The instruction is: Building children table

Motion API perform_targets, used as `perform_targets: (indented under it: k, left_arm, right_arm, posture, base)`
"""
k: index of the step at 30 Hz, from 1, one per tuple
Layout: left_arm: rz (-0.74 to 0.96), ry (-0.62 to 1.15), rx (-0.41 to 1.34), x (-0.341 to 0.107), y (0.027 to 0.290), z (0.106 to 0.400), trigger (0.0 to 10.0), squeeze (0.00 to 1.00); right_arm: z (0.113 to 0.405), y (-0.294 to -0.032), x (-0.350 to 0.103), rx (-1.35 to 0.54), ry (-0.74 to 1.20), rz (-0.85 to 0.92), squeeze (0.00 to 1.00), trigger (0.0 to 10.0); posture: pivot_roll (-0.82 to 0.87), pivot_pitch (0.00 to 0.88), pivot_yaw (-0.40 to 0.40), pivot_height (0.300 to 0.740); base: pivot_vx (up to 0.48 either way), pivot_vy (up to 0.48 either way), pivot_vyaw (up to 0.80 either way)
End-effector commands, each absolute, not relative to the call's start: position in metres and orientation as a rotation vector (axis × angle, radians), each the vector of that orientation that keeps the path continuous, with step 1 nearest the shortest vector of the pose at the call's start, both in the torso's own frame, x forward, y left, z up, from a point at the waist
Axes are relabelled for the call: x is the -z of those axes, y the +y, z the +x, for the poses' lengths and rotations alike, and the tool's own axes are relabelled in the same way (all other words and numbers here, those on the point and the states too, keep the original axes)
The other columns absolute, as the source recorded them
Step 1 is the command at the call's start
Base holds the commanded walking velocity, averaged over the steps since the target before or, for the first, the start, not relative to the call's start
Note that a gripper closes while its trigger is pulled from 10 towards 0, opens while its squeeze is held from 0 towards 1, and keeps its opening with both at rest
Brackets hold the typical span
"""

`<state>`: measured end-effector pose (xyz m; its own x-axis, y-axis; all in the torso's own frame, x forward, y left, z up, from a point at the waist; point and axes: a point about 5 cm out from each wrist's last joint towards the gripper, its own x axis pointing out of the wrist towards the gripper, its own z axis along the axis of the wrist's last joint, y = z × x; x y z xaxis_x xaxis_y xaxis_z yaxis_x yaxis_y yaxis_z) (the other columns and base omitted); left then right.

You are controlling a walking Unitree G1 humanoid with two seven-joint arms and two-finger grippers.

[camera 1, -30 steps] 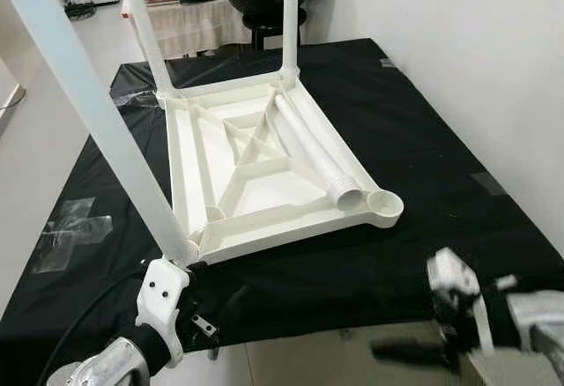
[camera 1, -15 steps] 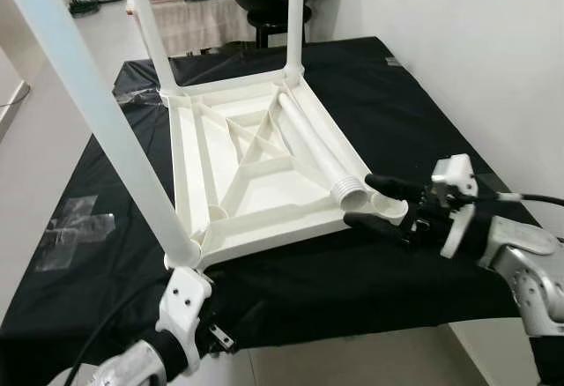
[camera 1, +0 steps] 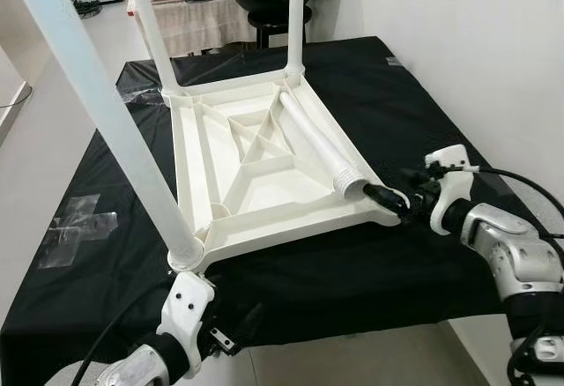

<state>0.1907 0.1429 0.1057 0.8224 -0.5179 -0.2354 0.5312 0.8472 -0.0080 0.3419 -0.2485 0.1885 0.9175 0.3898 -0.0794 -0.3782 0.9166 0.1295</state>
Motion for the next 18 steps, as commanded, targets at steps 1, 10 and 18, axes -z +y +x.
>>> perform_targets:
  k: [1, 10, 18]
  left_arm:
    - [0.081, 0.252, 0.545, -0.101, 0.146, 0.188, 10.0, 0.00]
    - [0.088, 0.254, 0.545, -0.099, 0.144, 0.187, 10.0, 0.00]
    - [0.101, 0.259, 0.532, -0.098, 0.148, 0.184, 10.0, 0.00]
  right_arm:
    - [0.346, -0.254, -0.183, -0.301, 0.106, 0.177, 0.00, 10.0]
    - [0.350, -0.240, -0.140, -0.194, 0.240, 0.226, 0.00, 10.0]
    - [0.344, -0.221, -0.138, -0.415, 0.225, 0.135, 0.00, 10.0]
  posture:
    - [0.02, 0.134, 0.008, 0.740]
    - [0.03, 0.141, 0.011, 0.740]
    - [0.04, 0.143, 0.007, 0.740]
  base:
    - [0.000, 0.000, 0.00]
    - [0.000, 0.000, 0.00]
    - [0.000, 0.000, 0.00]
